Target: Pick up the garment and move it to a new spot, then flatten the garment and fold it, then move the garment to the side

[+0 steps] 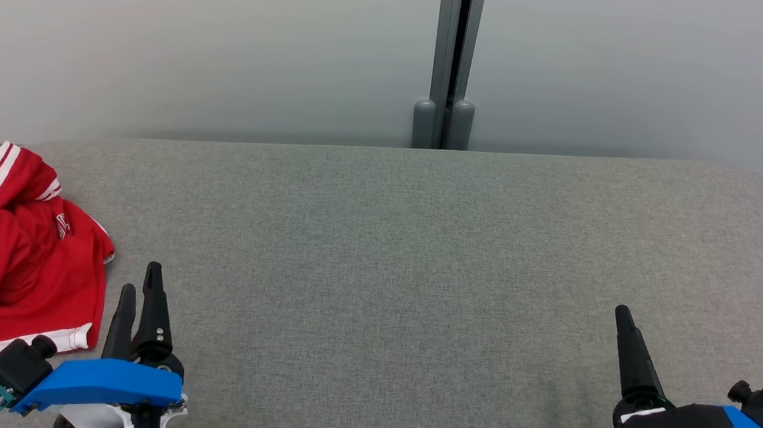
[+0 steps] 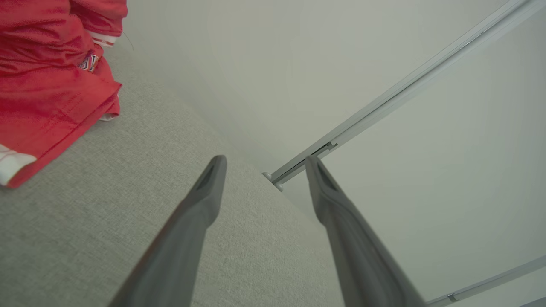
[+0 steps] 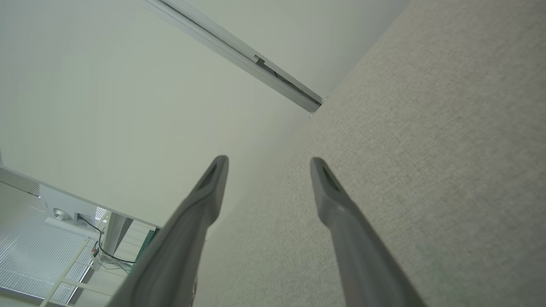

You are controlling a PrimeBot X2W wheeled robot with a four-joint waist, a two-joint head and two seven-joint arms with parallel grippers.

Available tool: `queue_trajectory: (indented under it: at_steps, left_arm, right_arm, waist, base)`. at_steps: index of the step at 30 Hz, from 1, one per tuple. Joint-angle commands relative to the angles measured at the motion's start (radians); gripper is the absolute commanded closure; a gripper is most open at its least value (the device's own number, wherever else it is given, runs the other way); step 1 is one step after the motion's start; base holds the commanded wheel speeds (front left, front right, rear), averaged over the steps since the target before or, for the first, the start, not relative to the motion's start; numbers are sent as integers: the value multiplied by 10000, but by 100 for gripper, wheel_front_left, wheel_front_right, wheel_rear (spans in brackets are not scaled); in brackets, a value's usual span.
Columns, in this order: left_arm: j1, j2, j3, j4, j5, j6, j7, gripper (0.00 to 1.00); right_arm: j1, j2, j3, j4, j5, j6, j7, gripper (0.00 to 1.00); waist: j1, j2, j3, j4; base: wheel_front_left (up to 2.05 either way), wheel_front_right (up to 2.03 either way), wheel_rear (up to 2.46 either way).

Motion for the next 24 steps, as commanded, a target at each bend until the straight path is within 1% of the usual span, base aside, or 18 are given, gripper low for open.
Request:
queue_trajectory:
  at_steps: [1,8,20,24]
  left_arm:
    - [-227,83,-69,-99,449,55,-114,0]
    - [-239,88,-288,-16,1804,245,-335,0]
    - [-270,100,-585,306,3670,445,-673,0]
    - [-292,112,-646,404,4095,525,-753,0]
  right_arm:
    - [-215,-75,73,-144,-355,14,-104,0]
    - [-217,-84,243,-71,-1357,16,-327,0]
    - [-237,-98,439,-55,-3026,19,-669,0]
    - [-232,-100,479,-12,-3390,20,-750,0]
  waist:
    - [0,0,-9,3]
    - [0,0,-45,32]
    - [0,0,-48,30]
    - [0,0,-43,31]
  base:
    - [0,0,0]
    - [0,0,0]
    - [0,0,0]
    - [0,0,0]
